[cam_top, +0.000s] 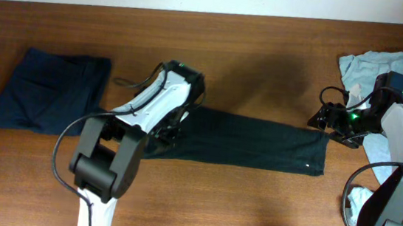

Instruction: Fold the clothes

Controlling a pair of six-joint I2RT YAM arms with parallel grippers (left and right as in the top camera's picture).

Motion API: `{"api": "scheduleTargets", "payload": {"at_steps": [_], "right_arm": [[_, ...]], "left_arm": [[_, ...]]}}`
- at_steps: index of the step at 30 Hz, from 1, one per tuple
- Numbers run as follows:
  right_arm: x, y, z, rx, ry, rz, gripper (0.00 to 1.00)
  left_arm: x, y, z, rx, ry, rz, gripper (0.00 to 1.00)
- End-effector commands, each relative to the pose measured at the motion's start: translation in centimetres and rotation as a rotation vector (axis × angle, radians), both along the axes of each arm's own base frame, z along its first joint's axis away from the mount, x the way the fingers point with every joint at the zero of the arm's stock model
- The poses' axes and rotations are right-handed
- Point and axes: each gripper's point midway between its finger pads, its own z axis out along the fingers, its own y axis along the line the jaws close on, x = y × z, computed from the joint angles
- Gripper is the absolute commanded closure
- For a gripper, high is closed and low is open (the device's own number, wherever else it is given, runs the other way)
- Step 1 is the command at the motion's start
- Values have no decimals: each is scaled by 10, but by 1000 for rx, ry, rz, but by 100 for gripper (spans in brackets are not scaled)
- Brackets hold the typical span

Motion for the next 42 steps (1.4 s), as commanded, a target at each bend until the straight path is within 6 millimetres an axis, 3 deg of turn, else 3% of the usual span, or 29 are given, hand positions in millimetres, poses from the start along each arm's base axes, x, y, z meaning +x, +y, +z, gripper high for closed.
{"api": "scheduleTargets", "payload": {"at_steps": [1,3,5,7,10,15,23,27,36,42], "right_arm": [[4,0,4,-8,-15,9,21],[4,0,4,-8,-15,9,21],[4,0,4,-8,-15,9,21],[5,0,4,-9,-18,9,21],[5,0,4,-8,-17,9,21],[4,0,3,-6,-12,9,21],[3,0,3,-7,-11,9,21],[3,0,3,-7,-11,9,20],[4,0,3,-7,-11,9,17],[3,0,3,-7,-11,9,17]], "left_arm": [[-9,20,11,-48,-121,88,71],[-1,20,24,-110,-244,98,71],[11,9,43,-228,-382,91,55],[19,-12,55,-384,-462,57,47],[22,-20,41,-439,-497,52,42],[10,-15,-3,-404,-424,55,46],[23,-18,-28,-396,-409,-34,47],[24,-17,-45,-378,-381,-50,55],[31,-6,-47,-309,-409,-63,68],[41,-10,-39,-319,-434,-65,68]]}}
